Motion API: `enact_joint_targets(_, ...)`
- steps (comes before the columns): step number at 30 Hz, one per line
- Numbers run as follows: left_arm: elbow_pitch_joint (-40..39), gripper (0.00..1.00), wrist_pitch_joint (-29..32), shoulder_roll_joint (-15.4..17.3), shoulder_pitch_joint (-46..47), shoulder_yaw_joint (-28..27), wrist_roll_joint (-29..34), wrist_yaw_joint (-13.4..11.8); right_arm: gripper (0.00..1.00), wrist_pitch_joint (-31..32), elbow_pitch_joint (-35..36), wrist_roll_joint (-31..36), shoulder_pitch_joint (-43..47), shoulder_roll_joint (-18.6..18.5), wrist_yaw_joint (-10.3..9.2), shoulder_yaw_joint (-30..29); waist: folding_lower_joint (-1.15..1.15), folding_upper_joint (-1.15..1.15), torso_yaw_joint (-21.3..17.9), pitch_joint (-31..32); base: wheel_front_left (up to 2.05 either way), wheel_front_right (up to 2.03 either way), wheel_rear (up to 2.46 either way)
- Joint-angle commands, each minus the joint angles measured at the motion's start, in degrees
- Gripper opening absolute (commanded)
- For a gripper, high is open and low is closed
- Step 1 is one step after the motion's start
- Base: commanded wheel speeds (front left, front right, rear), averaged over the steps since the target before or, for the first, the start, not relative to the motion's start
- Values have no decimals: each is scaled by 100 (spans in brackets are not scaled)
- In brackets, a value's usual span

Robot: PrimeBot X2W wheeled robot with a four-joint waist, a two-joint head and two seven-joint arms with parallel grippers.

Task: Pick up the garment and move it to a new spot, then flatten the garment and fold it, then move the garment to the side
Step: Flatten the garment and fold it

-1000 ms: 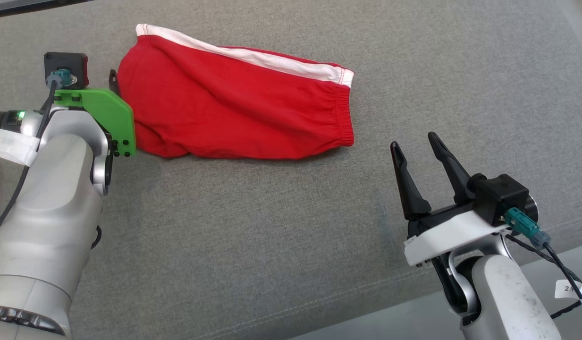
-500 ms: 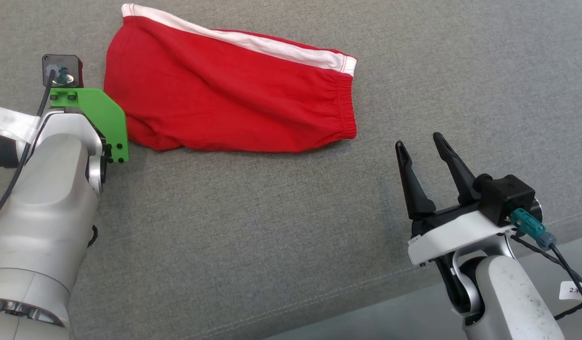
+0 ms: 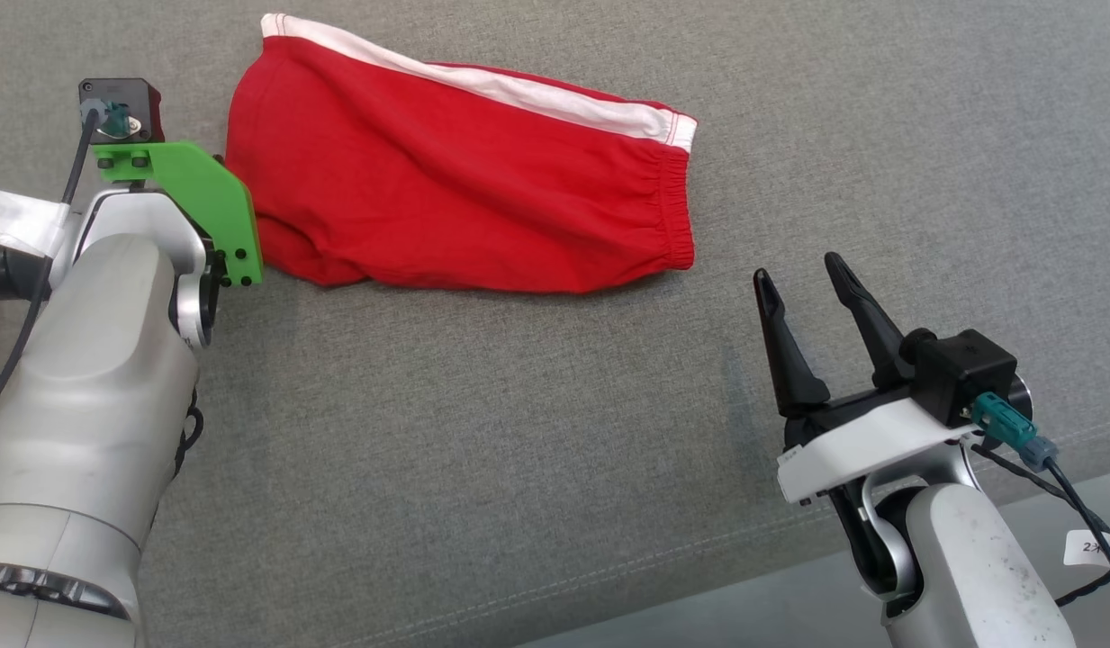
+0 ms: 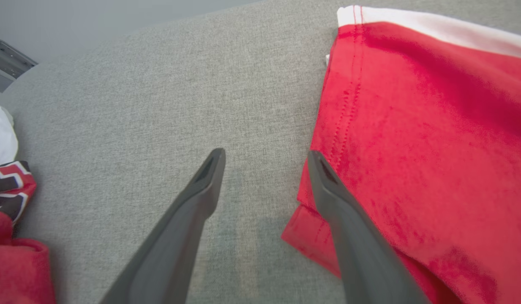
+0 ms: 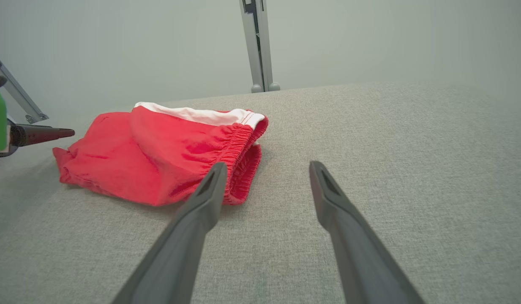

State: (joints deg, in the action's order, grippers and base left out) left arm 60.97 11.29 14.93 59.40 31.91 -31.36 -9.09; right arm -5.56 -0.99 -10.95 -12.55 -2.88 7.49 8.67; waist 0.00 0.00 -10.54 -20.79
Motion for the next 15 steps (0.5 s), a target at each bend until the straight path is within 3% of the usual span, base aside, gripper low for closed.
enact_joint_targets(1, -64, 100, 23, 10, 56, -16, -45, -7, 100, -2, -24, -49, -30, -5, 0, 17, 0, 0, 6, 21, 0, 0, 0)
enact_joint_targets(7, -100, 100, 468, -71, -140, -48, -266, 143, 100, 23, -61, -58, -28, -5, 0, 18, 0, 0, 13, 45, 0, 0, 0)
enact_joint_targets(15, -201, 100, 640, -5, -259, -62, -372, 103, 100, 9, -39, -42, -50, -4, 0, 29, 0, 0, -83, -67, 0, 0, 0)
